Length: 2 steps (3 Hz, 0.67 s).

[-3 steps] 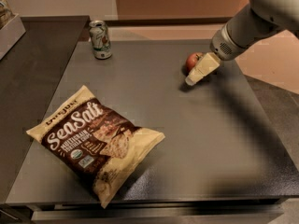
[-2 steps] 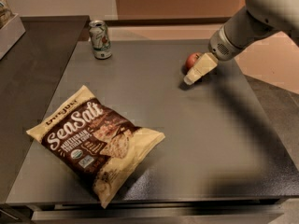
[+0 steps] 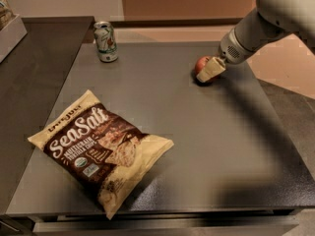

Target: Move apple near brown chip bag

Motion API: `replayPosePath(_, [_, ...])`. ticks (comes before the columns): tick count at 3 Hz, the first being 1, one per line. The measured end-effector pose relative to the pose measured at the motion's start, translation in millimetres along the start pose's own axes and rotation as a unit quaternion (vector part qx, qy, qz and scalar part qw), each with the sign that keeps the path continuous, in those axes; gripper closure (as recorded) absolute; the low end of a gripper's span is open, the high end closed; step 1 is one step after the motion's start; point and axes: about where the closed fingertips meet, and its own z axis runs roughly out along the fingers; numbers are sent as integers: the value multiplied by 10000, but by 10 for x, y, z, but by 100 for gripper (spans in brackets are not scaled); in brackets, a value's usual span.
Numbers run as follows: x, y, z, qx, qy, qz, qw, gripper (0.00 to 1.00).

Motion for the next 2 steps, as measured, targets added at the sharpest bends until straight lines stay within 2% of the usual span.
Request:
replayPosePath(1, [-73,47,-80,-80,-90,-108,9999,70])
replayPosePath(2, [-236,256,-231,-335,-343,-368,9982,93])
